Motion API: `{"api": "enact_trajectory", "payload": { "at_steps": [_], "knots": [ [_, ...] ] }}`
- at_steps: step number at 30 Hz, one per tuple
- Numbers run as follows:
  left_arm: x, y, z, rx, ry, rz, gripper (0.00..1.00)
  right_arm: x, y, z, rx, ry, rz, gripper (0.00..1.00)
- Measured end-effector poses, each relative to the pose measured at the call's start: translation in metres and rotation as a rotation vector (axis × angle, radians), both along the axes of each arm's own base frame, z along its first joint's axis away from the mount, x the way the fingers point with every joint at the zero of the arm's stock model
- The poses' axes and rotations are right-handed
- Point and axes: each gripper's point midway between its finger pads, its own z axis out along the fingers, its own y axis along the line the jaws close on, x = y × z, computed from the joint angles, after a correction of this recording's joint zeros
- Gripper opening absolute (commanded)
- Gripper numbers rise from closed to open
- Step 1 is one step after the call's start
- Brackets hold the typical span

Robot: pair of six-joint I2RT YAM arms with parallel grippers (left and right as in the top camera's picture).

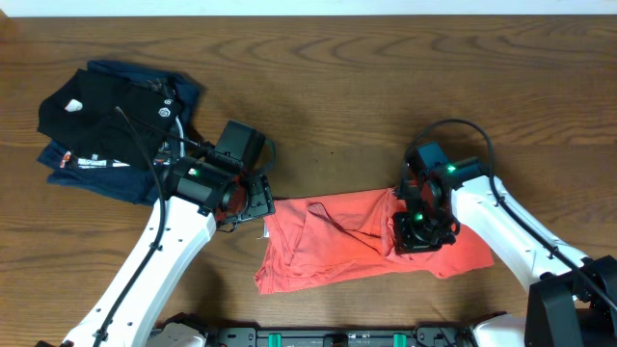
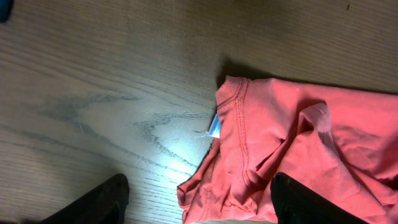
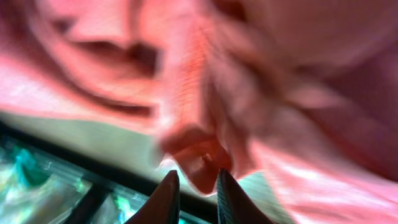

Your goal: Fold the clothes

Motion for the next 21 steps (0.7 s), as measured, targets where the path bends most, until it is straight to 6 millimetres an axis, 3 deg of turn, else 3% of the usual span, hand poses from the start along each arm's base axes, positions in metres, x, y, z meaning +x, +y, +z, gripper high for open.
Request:
{"api": "enact_trajectory", "payload": {
  "at_steps": [4, 10, 17, 21],
  "knots": [
    [0.000, 0.000, 0.000, 0.000, 0.000, 0.000, 0.75, -0.003, -0.004, 0.000, -0.029, 0.018, -0.017, 0.24],
    [0.000, 0.000, 0.000, 0.000, 0.000, 0.000, 0.75, 0.011, -0.036, -0.007, -0.252, -0.033, -0.190, 0.24],
    [0.000, 0.000, 0.000, 0.000, 0.000, 0.000, 0.75, 0.016, -0.082, 0.007, -0.489, -0.120, -0.414, 0.24],
    [0.000, 0.000, 0.000, 0.000, 0.000, 0.000, 0.75, 0.024, -0.091, 0.000, -0.534, -0.170, -0.496, 0.24]
  ]
}}
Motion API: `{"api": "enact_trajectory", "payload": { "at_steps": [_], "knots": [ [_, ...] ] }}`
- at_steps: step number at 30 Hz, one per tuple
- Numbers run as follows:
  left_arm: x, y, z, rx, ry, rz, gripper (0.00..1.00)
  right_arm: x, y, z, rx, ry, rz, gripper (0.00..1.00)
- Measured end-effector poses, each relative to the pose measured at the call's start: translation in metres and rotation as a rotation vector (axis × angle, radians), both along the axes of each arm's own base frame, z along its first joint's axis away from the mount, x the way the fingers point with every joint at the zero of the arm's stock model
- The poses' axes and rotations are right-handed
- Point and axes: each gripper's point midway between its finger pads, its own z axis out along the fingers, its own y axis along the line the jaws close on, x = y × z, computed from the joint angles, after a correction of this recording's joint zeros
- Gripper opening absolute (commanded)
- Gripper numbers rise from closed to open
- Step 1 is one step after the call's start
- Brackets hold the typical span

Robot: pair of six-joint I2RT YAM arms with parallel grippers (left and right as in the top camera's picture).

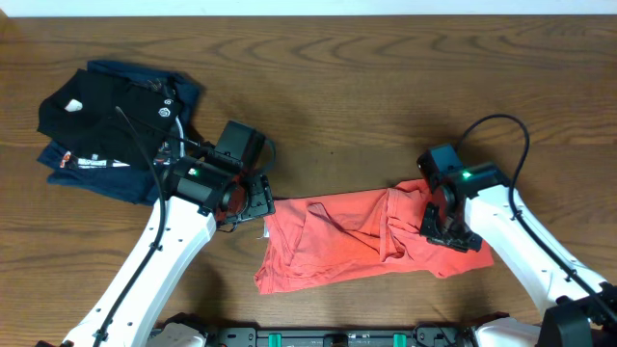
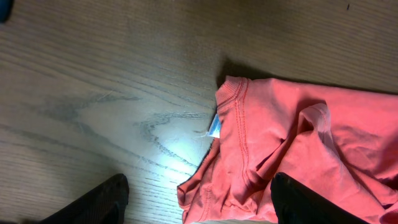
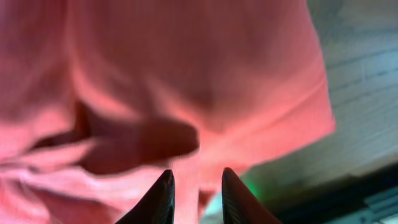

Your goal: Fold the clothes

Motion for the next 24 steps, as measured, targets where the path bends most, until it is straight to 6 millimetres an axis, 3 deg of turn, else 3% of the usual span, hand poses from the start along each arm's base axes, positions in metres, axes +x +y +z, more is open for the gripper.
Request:
{"api": "enact_trajectory", "payload": {
  "at_steps": [6, 11, 13, 18, 22, 24],
  "knots": [
    [0.000, 0.000, 0.000, 0.000, 0.000, 0.000, 0.75, -0.009, 0.006, -0.025, 0.047, 0.001, -0.019, 0.25],
    [0.000, 0.000, 0.000, 0.003, -0.002, 0.001, 0.75, -0.014, 0.025, -0.038, 0.170, 0.018, 0.037, 0.05],
    [0.000, 0.001, 0.000, 0.004, -0.002, 0.001, 0.75, -0.011, 0.036, -0.037, 0.234, 0.013, 0.079, 0.03],
    [0.001, 0.001, 0.000, 0.006, -0.003, 0.001, 0.75, -0.013, 0.062, -0.032, 0.391, 0.026, 0.205, 0.05],
    [0.001, 0.001, 0.000, 0.006, -0.003, 0.001, 0.75, -0.016, 0.083, -0.022, 0.527, 0.029, 0.336, 0.18],
    [0.001, 0.001, 0.000, 0.005, -0.005, 0.001, 0.75, -0.021, 0.092, -0.017, 0.597, 0.036, 0.399, 0.19]
  ]
}}
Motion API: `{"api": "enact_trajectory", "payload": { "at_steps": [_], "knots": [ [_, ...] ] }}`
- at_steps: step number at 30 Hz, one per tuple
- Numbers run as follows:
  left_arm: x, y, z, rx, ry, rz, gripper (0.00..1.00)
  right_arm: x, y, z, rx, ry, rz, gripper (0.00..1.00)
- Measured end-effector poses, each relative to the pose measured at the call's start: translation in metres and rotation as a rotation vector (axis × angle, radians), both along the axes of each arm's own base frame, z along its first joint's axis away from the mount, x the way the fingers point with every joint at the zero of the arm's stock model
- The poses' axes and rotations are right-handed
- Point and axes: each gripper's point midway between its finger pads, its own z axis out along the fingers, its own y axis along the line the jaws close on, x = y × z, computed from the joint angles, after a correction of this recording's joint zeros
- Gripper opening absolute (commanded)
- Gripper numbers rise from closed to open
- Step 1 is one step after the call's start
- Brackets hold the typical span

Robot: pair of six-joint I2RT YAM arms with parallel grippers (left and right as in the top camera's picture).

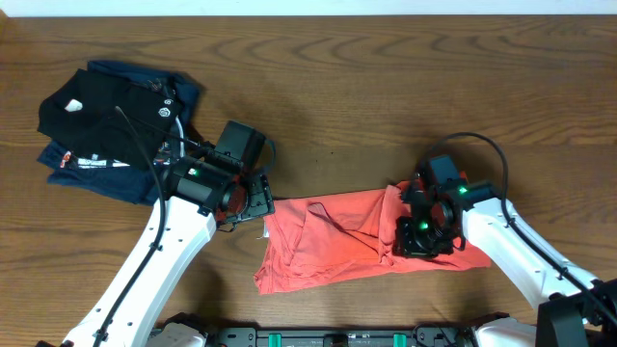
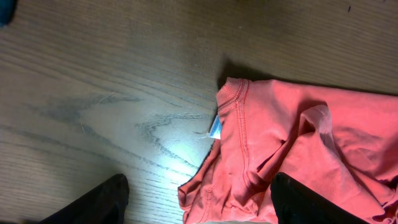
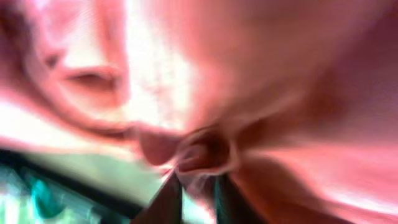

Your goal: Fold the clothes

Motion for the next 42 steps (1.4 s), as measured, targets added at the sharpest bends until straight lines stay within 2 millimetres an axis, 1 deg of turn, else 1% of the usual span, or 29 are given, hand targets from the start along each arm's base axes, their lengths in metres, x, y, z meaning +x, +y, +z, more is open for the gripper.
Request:
{"api": "enact_trajectory", "payload": {
  "at_steps": [1, 4, 6, 7, 8, 10, 11, 12, 14, 16, 17, 21, 25, 28, 29, 31, 33, 34, 35, 40, 42],
  "knots": [
    [0.001, 0.000, 0.000, -0.001, -0.002, 0.000, 0.75, -0.003, 0.004, 0.003, 0.034, 0.001, 0.030, 0.18],
    [0.001, 0.000, 0.000, -0.001, -0.004, 0.000, 0.75, -0.004, 0.011, 0.006, 0.083, -0.009, 0.072, 0.24],
    [0.001, 0.000, 0.000, -0.001, -0.003, 0.000, 0.75, -0.001, 0.012, 0.008, 0.086, -0.021, 0.082, 0.24],
    [0.001, 0.000, 0.000, -0.001, -0.003, 0.000, 0.75, 0.003, 0.012, 0.011, 0.081, -0.037, 0.083, 0.25],
    [0.001, 0.000, 0.000, -0.001, -0.003, 0.000, 0.75, 0.011, 0.011, 0.014, 0.070, -0.060, 0.083, 0.26],
    [0.001, 0.000, 0.000, -0.001, -0.003, 0.000, 0.75, 0.030, 0.010, 0.023, 0.041, -0.124, 0.073, 0.36],
    [0.001, 0.000, 0.000, -0.001, -0.004, 0.000, 0.75, 0.042, 0.009, 0.029, 0.022, -0.163, 0.066, 0.44],
    [0.001, 0.000, 0.000, -0.001, -0.003, 0.000, 0.75, 0.056, 0.008, 0.035, 0.003, -0.211, 0.056, 0.47],
    [0.001, 0.000, 0.000, -0.001, -0.004, 0.000, 0.75, 0.082, 0.005, 0.047, -0.037, -0.309, 0.037, 0.49],
    [0.001, 0.000, 0.000, -0.001, -0.004, 0.000, 0.75, 0.096, 0.003, 0.053, -0.063, -0.364, 0.020, 0.49],
    [0.001, 0.000, 0.000, -0.001, -0.004, 0.000, 0.75, 0.099, 0.001, 0.053, -0.075, -0.372, 0.012, 0.48],
    [0.001, 0.000, 0.000, -0.001, -0.004, 0.000, 0.75, 0.101, -0.007, 0.044, -0.127, -0.353, -0.014, 0.48],
    [0.001, 0.000, 0.000, -0.001, -0.004, 0.000, 0.75, 0.100, -0.012, 0.023, -0.173, -0.288, -0.025, 0.50],
    [0.001, 0.000, 0.000, -0.001, -0.004, 0.000, 0.75, 0.104, -0.013, 0.008, -0.193, -0.266, -0.036, 0.50],
    [0.001, 0.000, 0.000, -0.001, -0.004, 0.000, 0.75, 0.106, -0.012, 0.004, -0.196, -0.263, -0.039, 0.48],
    [0.001, 0.000, 0.000, -0.001, -0.004, 0.000, 0.75, 0.108, -0.011, -0.001, -0.197, -0.260, -0.041, 0.39],
    [0.001, 0.000, 0.000, -0.001, -0.004, 0.000, 0.75, 0.112, -0.011, -0.004, -0.197, -0.269, -0.047, 0.12],
    [0.001, 0.000, 0.000, -0.001, -0.004, 0.000, 0.75, 0.116, -0.010, -0.003, -0.195, -0.282, -0.047, 0.03],
    [0.001, 0.000, 0.000, -0.001, -0.004, 0.000, 0.75, 0.119, -0.009, -0.003, -0.191, -0.298, -0.046, 0.01],
    [0.001, 0.000, 0.000, -0.001, -0.004, 0.000, 0.75, 0.128, -0.006, 0.000, -0.181, -0.337, -0.054, 0.01],
    [0.001, 0.000, 0.000, -0.001, -0.004, 0.000, 0.75, 0.135, -0.004, 0.002, -0.167, -0.365, -0.053, 0.01]
  ]
}}
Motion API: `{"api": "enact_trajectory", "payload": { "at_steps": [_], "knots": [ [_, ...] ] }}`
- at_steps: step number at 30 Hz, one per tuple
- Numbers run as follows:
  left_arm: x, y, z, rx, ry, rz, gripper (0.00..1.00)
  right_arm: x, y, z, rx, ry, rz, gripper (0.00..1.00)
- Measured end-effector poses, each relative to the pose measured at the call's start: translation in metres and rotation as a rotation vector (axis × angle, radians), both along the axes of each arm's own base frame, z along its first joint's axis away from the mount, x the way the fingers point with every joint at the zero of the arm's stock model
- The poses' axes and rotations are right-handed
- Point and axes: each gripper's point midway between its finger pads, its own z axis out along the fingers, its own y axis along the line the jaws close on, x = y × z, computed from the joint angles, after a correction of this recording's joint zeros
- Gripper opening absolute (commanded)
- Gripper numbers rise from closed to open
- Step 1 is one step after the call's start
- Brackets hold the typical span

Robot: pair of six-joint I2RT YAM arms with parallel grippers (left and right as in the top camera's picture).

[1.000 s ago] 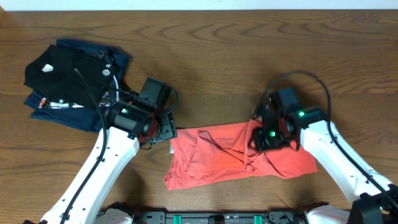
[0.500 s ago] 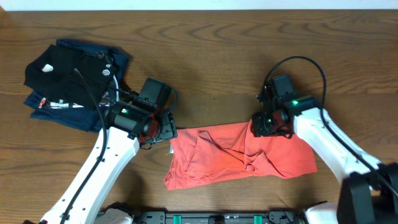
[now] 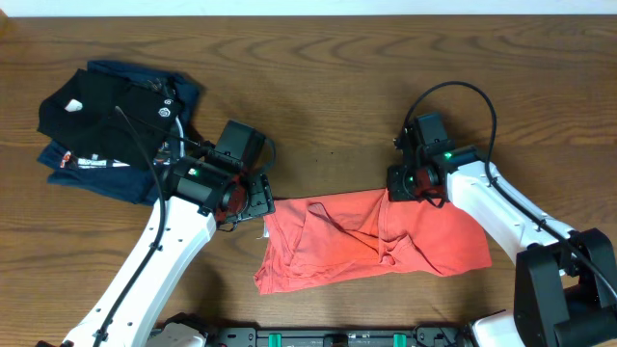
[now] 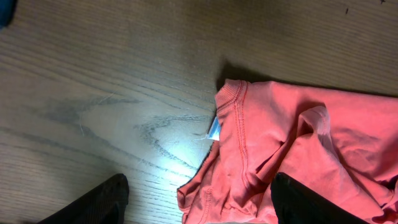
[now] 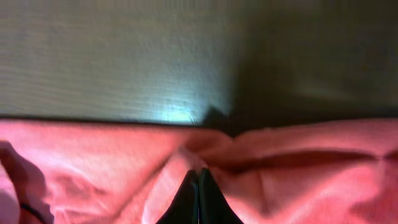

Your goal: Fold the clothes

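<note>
A red shirt [image 3: 366, 241] lies crumpled lengthwise near the table's front edge. Its collar with a small blue tag [image 4: 214, 129] points left. My left gripper [image 3: 253, 198] hovers open over that collar end; in the left wrist view its dark fingers [image 4: 99, 200] straddle the shirt [image 4: 298, 143] without touching it. My right gripper [image 3: 400, 185] sits at the shirt's far edge, right of the middle. In the right wrist view its tips [image 5: 198, 176] are pressed together on a pinched ridge of the red cloth [image 5: 298, 168].
A pile of dark navy and black clothes [image 3: 111, 125] lies at the back left of the wooden table [image 3: 386, 77]. The right arm's cable [image 3: 472, 92] loops above the table behind it.
My right gripper has moved from the shirt's middle right to its far edge, and it is shut on cloth there. The shirt's right end now lies flatter and wider. The left arm is unchanged.
My right gripper was shut low over the shirt's right half, then further right near the hem, then back toward the middle over bunched cloth. Now it grips the far edge. The left gripper stayed open over the collar throughout.
</note>
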Motion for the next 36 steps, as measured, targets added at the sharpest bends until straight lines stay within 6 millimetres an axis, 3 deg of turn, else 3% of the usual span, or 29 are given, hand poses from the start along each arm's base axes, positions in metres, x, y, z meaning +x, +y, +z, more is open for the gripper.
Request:
{"api": "enact_trajectory", "payload": {
  "at_steps": [3, 7, 10, 16, 18, 22, 29, 32, 36],
  "knots": [
    [0.000, 0.000, 0.000, 0.000, 0.000, 0.000, 0.75, 0.008, 0.007, 0.004, 0.031, -0.034, 0.014, 0.01],
    [0.000, 0.000, 0.000, 0.000, 0.000, 0.000, 0.75, -0.001, 0.004, 0.003, 0.017, 0.005, 0.017, 0.04],
    [0.000, 0.000, 0.000, 0.001, 0.002, -0.001, 0.78, -0.015, -0.019, 0.010, -0.090, 0.093, -0.032, 0.05],
    [-0.002, -0.001, 0.000, -0.007, 0.010, -0.002, 0.80, -0.015, -0.085, 0.059, -0.247, 0.103, -0.239, 0.05],
    [-0.003, -0.006, -0.001, -0.034, 0.017, -0.012, 0.80, -0.023, -0.105, 0.063, -0.267, 0.130, -0.299, 0.05],
    [-0.005, -0.022, -0.010, -0.111, 0.033, -0.069, 0.80, -0.047, -0.120, 0.042, -0.277, 0.220, -0.346, 0.05],
    [-0.013, -0.068, -0.032, -0.240, 0.057, -0.258, 0.80, -0.097, -0.115, -0.019, -0.249, 0.347, -0.373, 0.04],
    [-0.015, -0.089, -0.040, -0.282, 0.061, -0.332, 0.80, -0.102, -0.114, -0.035, -0.236, 0.336, -0.383, 0.04],
    [-0.021, -0.107, -0.057, -0.294, 0.113, -0.392, 0.80, -0.096, -0.113, -0.038, -0.218, 0.288, -0.396, 0.05]
  ]
}}
